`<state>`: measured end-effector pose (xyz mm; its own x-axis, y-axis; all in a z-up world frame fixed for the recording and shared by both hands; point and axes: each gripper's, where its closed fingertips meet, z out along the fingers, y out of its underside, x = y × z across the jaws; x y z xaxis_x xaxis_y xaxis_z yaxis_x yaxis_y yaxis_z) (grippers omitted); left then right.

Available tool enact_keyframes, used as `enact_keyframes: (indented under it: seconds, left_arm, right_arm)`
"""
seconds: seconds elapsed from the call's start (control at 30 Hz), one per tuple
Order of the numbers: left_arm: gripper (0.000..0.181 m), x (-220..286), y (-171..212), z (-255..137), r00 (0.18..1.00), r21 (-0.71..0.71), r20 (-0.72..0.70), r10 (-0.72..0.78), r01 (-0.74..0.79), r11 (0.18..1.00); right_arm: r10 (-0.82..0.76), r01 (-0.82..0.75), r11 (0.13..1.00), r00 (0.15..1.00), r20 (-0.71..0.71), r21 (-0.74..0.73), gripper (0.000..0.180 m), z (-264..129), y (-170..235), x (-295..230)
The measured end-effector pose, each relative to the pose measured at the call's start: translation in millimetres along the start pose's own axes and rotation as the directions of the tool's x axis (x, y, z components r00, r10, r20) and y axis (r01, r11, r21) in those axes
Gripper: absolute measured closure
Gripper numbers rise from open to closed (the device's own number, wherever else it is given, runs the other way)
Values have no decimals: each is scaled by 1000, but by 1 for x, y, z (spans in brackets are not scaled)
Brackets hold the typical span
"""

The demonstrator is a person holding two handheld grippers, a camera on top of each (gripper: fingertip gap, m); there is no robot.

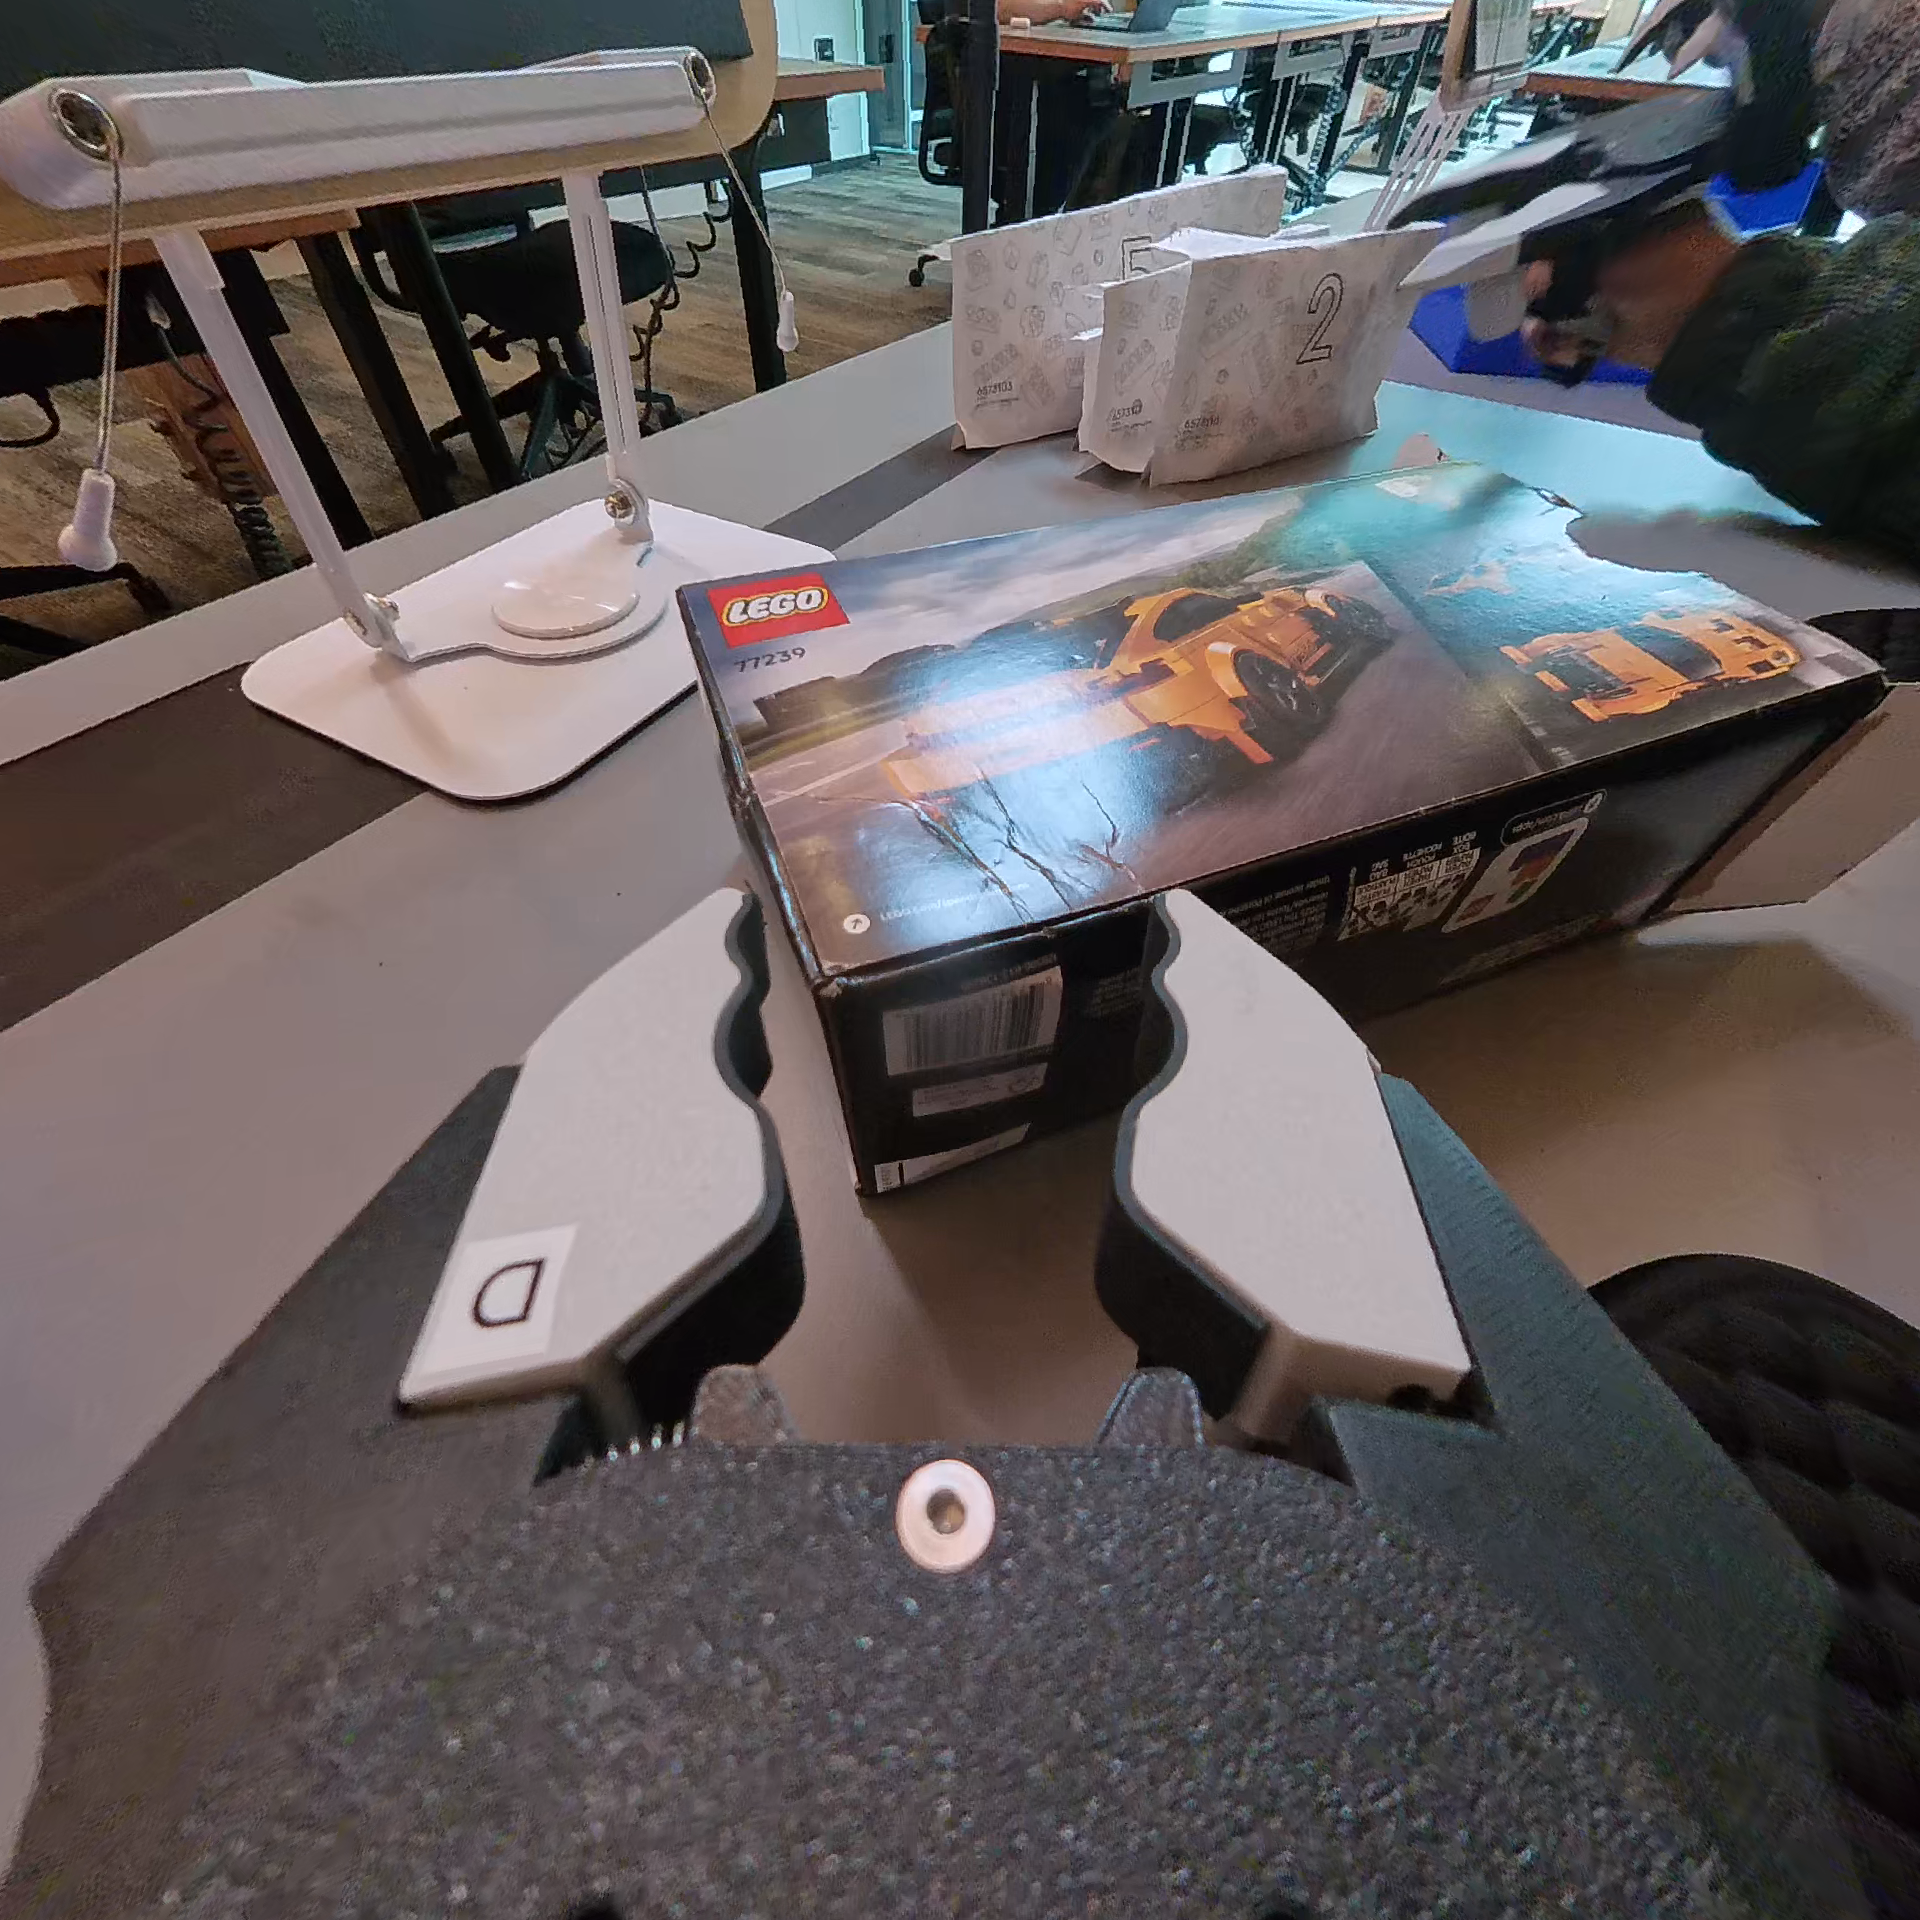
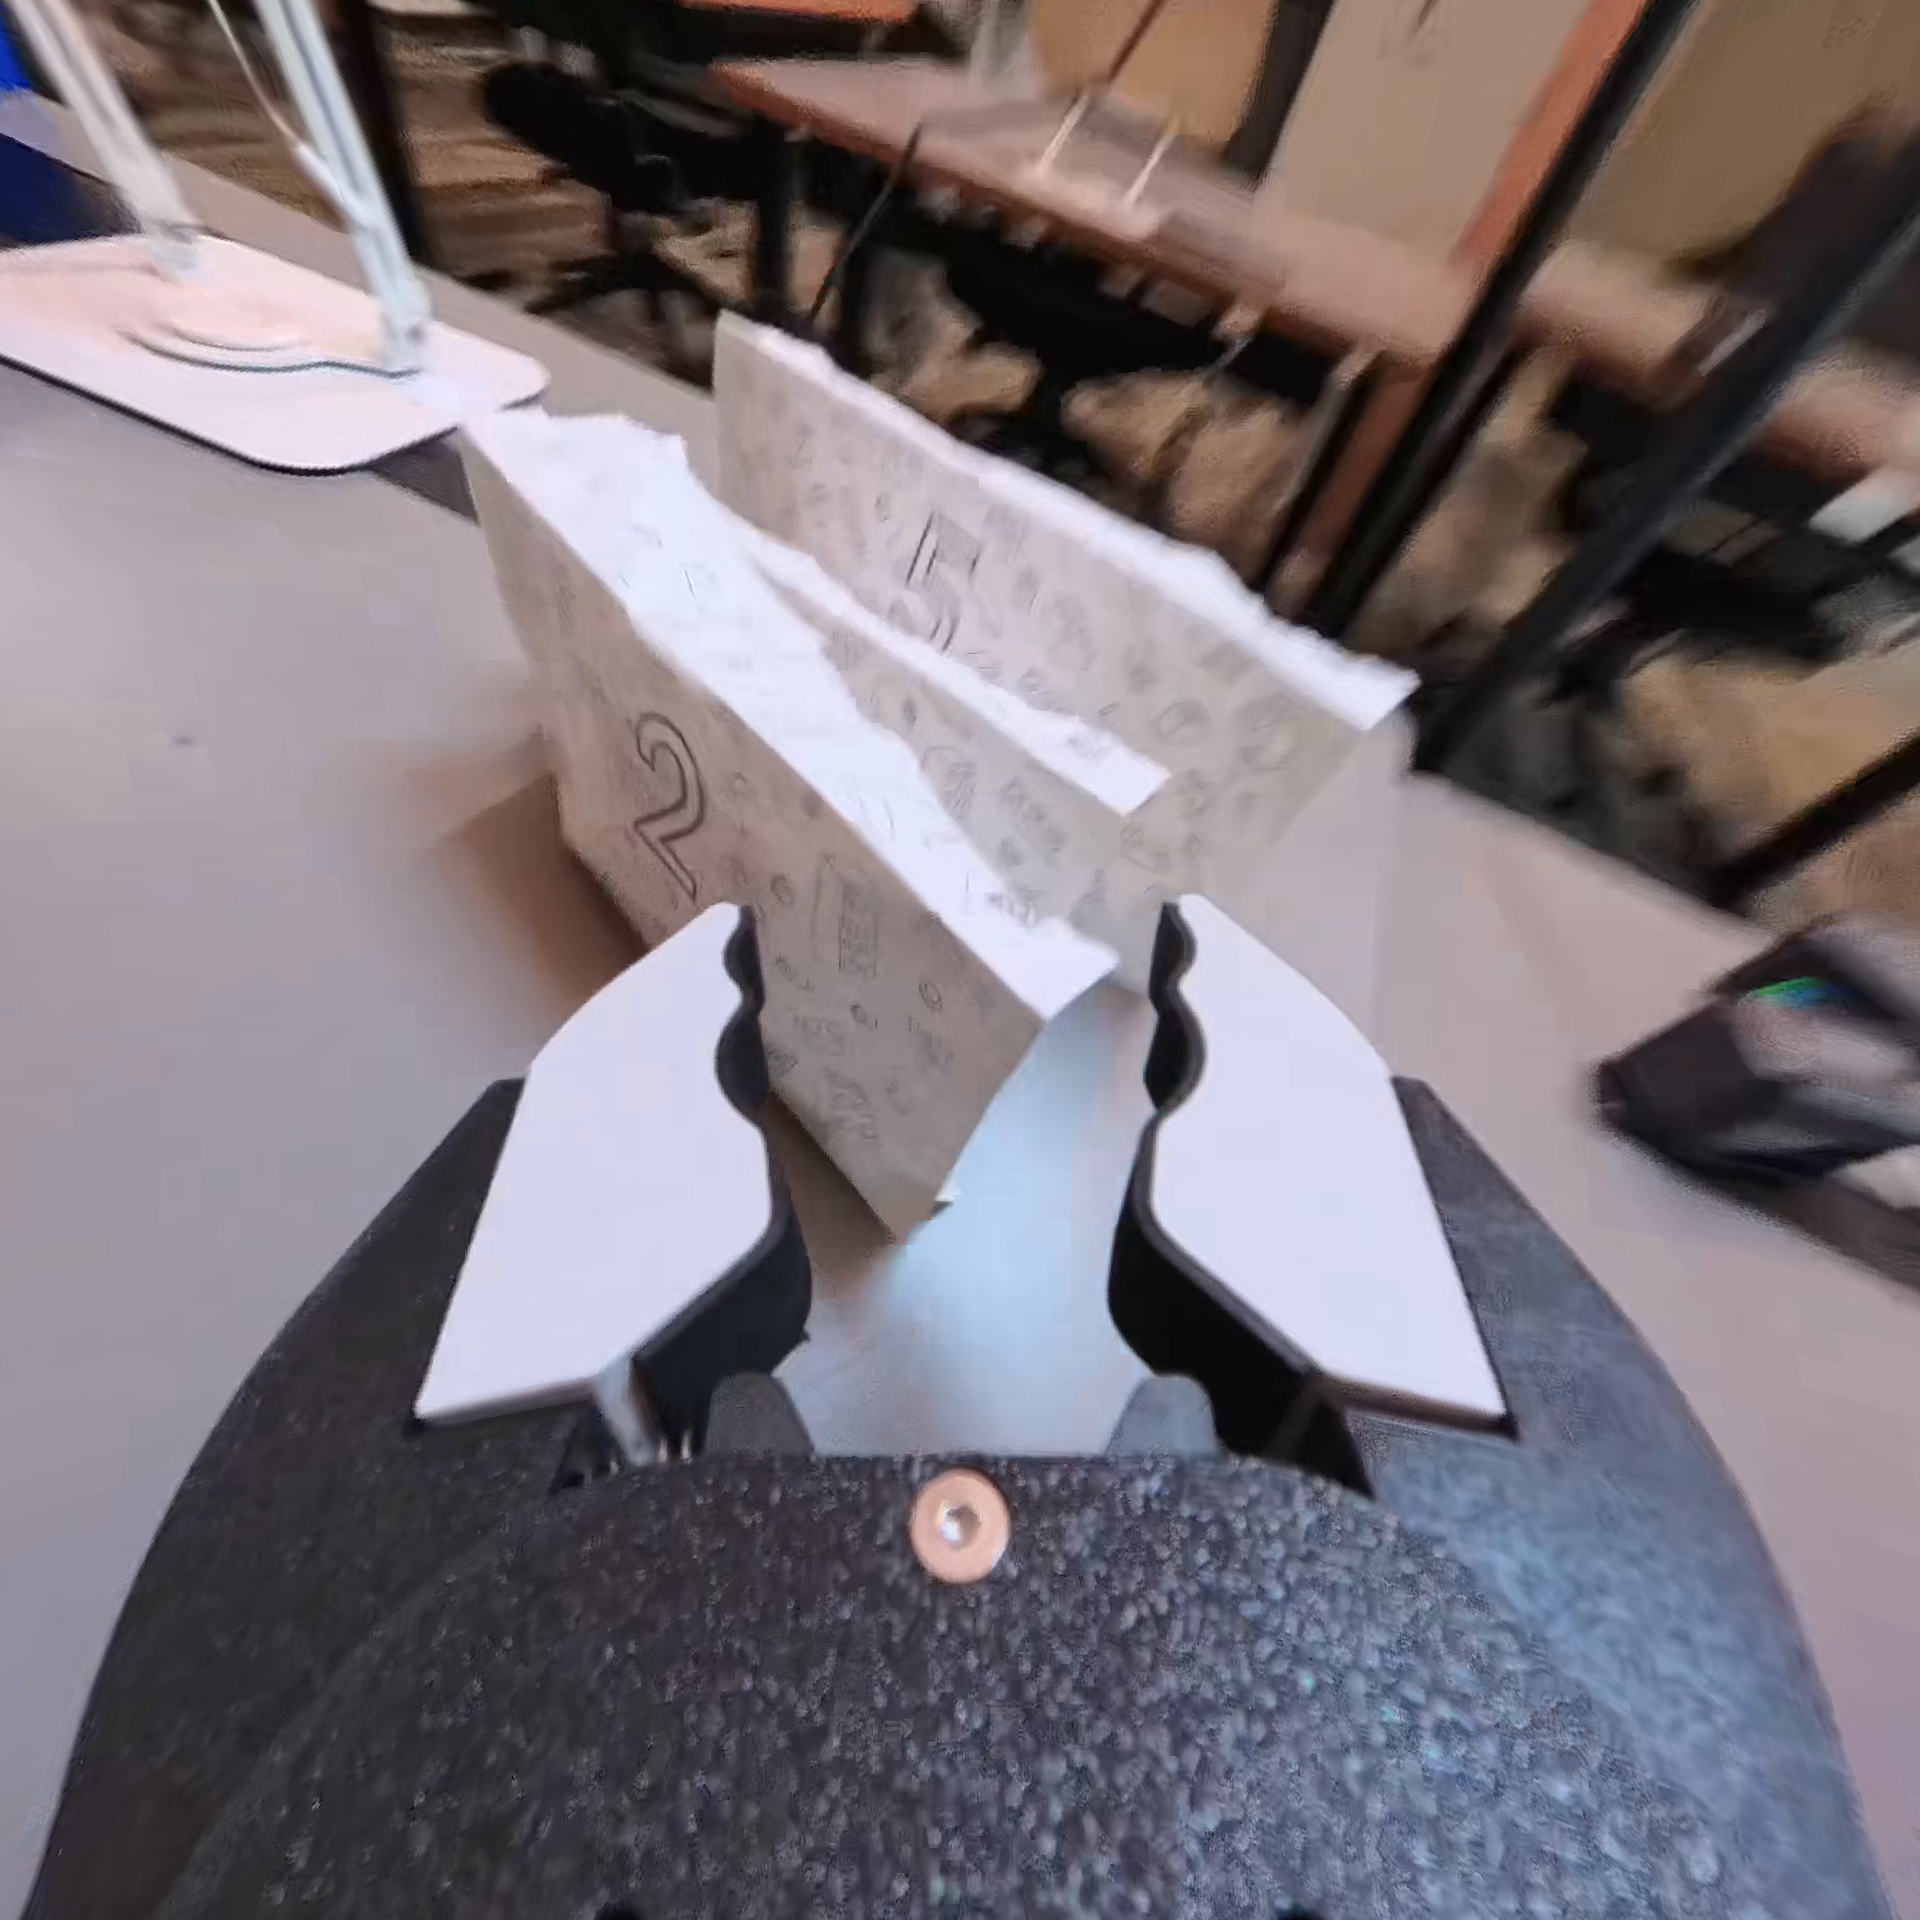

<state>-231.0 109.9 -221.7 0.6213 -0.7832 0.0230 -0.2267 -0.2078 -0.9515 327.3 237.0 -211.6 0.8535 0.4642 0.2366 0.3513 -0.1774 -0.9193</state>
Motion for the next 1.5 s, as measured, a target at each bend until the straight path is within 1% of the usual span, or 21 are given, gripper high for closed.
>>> enact_keyframes:
  seconds: [0.07, 0.1, 0.2, 0.27, 0.33, 0.4, 0.47, 0.53, 0.6, 0.67, 0.77, 0.83, 0.9, 1.0, 1.07, 1.13, 1.2, 1.27, 1.37, 1.43, 1.5]
  left_arm:
    - [114, 0, 0, 0, 1000, 1, 1, 2, -2, 1000]
    - [114, 0, 0, 0, 1000, 3, -1, -1, 1, 1000]
    - [113, 0, 0, 2, 1000, 11, -18, -15, 15, 1000]
    - [112, -1, 0, 2, 1000, 8, -15, -16, 16, 1000]
    - [110, -3, 0, 1, 1000, -8, 0, 7, -7, 1000]
    - [108, -5, -5, -4, 998, -26, 26, 52, -52, 998]
    - [108, 1, -21, -11, 996, -8, 17, 85, -85, 996]
    - [106, 13, -32, -12, 987, -34, -9, 159, -160, 987]
    - [102, 29, -32, -5, 967, -103, -51, 249, -253, 962]
    - [98, 52, -28, 8, 948, -147, -129, 292, -309, 940]
    - [95, 84, -20, 29, 909, -189, -230, 348, -392, 900]
    - [94, 90, -12, 40, 884, -237, -247, 398, -453, 859]
    - [98, 92, -6, 46, 865, -274, -253, 433, -493, 825]
    - [102, 95, -1, 49, 854, -285, -263, 449, -513, 809]
    - [101, 92, 0, 50, 849, -291, -246, 468, -526, 799]
    - [101, 92, 0, 50, 852, -285, -239, 466, -520, 805]
    - [104, 91, 0, 50, 848, -270, -235, 474, -526, 807]
    - [108, 92, -1, 49, 845, -255, -239, 477, -529, 809]
    - [108, 89, -1, 48, 852, -262, -220, 475, -521, 812]
    - [105, 86, -1, 48, 862, -278, -200, 466, -505, 817]
    - [109, 81, 0, 47, 870, -290, -174, 462, -494, 820]
  right_arm:
    - [-210, 218, 972, 974, -86, 92, 121, -28, -35, -23]
    - [-296, 301, 944, 953, -56, 134, 130, -38, -51, -52]
    - [-463, 411, 873, 869, 178, 263, 136, -52, -75, -172]
    - [-587, 503, 806, 748, 309, 313, 138, -52, -65, -251]
    - [-676, 581, 737, 617, 403, 347, 139, -44, -47, -313]
    - [-735, 641, 673, 519, 436, 369, 139, -30, -36, -350]
    - [-781, 695, 609, 444, 438, 382, 141, -14, -30, -372]
    - [-837, 759, 524, 375, 399, 387, 145, 0, -27, -385]
    - [-890, 807, 436, 321, 325, 398, 145, 11, -30, -392]
    - [-903, 843, 388, 267, 336, 372, 145, 18, -27, -398]
    - [-892, 851, 383, 240, 383, 360, 147, 21, -28, -407]
    - [-877, 849, 408, 262, 403, 337, 148, 23, -36, -410]
    - [-880, 857, 395, 250, 404, 331, 151, 26, -41, -414]
    - [-922, 885, 326, 219, 320, 333, 152, 42, -41, -423]
    - [-944, 893, 311, 250, 215, 325, 149, 55, -49, -425]
    - [-955, 897, 292, 253, 157, 331, 149, 64, -52, -427]
    - [-952, 881, 305, 279, 122, 363, 160, 67, -57, -432]
    - [-959, 876, 284, 268, 97, 389, 180, 67, -60, -438]
    - [-976, 885, 211, 210, 49, 416, 180, 64, -59, -436]
    - [-976, 875, 217, 208, 69, 433, 180, 49, -59, -426]
    - [-972, 865, 231, 222, 73, 445, 180, 29, -62, -407]
